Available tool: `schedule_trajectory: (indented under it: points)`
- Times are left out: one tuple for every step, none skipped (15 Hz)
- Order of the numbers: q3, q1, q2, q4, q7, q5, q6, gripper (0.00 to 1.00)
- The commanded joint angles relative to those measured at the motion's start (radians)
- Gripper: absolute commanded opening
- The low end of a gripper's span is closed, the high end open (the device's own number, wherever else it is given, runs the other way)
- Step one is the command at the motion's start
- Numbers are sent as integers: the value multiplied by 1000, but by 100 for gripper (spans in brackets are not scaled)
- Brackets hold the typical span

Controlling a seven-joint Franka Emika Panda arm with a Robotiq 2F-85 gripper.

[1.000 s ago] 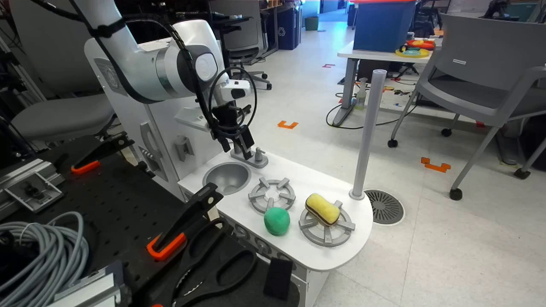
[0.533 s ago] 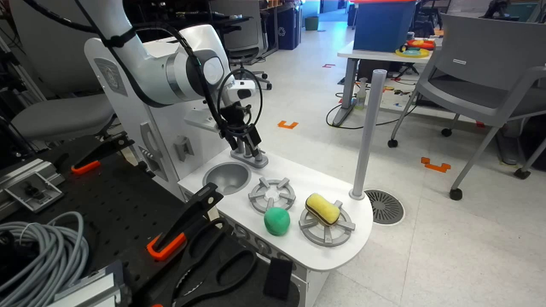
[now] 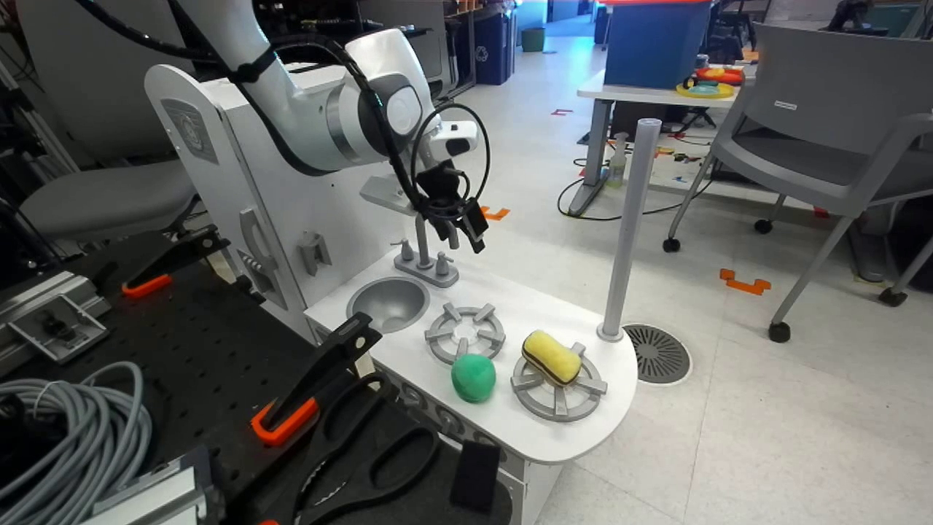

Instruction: Turn the tap nozzle to the right

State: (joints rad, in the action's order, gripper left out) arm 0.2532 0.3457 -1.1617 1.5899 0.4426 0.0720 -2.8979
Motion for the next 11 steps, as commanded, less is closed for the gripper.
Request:
schedule_trajectory:
  points:
    - [61, -19, -70, -156, 45, -60, 51, 100]
    - [76, -23, -81, -185, 59, -69, 61, 100]
    - [86, -29, -85, -204, 72, -73, 79, 100]
    - [84, -39, -74, -210, 69, -72, 128, 100]
    - [63, -57, -41, -196, 44, -65, 211, 100]
    - [42, -76, -17, -191, 22, -57, 281, 100]
    - [-2, -111, 37, -155, -44, -46, 344, 100]
    - [-11, -121, 60, -144, -65, -38, 403, 100]
    - [28, -91, -17, -186, 12, -25, 305, 100]
    - [20, -101, -4, -185, 4, -21, 325, 100]
    - [20, -102, -3, -185, 5, -21, 324, 100]
